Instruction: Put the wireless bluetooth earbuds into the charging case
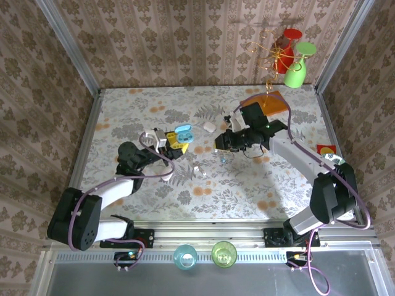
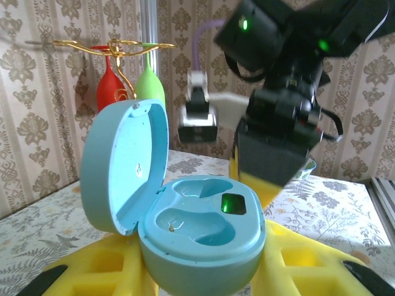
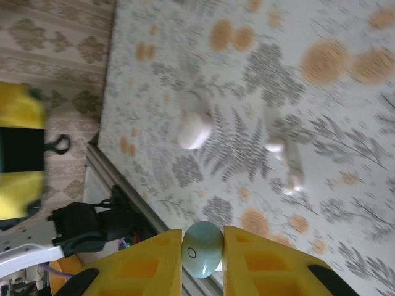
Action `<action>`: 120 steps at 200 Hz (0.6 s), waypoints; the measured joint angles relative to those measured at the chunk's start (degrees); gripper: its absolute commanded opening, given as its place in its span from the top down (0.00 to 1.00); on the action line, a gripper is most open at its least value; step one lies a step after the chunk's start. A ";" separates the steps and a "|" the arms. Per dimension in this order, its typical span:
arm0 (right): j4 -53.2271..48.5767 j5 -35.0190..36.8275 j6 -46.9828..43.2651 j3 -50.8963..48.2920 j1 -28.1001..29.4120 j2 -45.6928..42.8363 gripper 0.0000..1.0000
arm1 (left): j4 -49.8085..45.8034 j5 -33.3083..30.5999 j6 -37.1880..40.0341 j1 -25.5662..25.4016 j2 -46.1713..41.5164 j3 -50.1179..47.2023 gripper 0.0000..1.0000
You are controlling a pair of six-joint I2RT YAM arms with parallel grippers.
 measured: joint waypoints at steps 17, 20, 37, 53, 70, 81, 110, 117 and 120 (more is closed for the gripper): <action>0.09 -0.26 -0.04 3.39 1.55 -0.61 0.78 | 0.00 0.22 0.48 -0.72 0.87 0.50 0.69; 0.07 -0.33 -0.04 4.00 1.84 -0.61 0.78 | 0.00 0.24 0.55 -0.87 1.11 0.68 0.69; 0.02 -0.52 -0.26 7.39 3.41 -0.61 0.78 | -0.09 0.44 0.79 -1.66 2.03 1.25 0.69; -0.15 -0.57 -0.81 10.23 4.52 -0.61 0.78 | -0.22 0.63 0.98 -2.21 2.54 1.53 0.69; -0.15 -0.72 -1.40 12.44 5.29 -0.59 0.78 | -0.22 0.83 1.20 -2.58 2.75 1.64 0.69; -0.13 -0.98 -1.55 13.31 5.51 -0.52 0.78 | -0.22 0.83 1.27 -2.86 2.82 1.66 0.69; -0.17 -1.44 -1.57 13.97 5.86 0.28 0.78 | 0.07 0.85 1.40 -3.26 3.67 1.66 0.70; -0.17 -1.49 -1.55 13.97 5.95 0.68 0.78 | 0.20 0.85 1.40 -3.30 3.93 1.68 0.70; -0.20 -1.51 -1.55 13.97 5.99 0.83 0.78 | 0.31 0.85 1.38 -3.30 4.07 1.68 0.70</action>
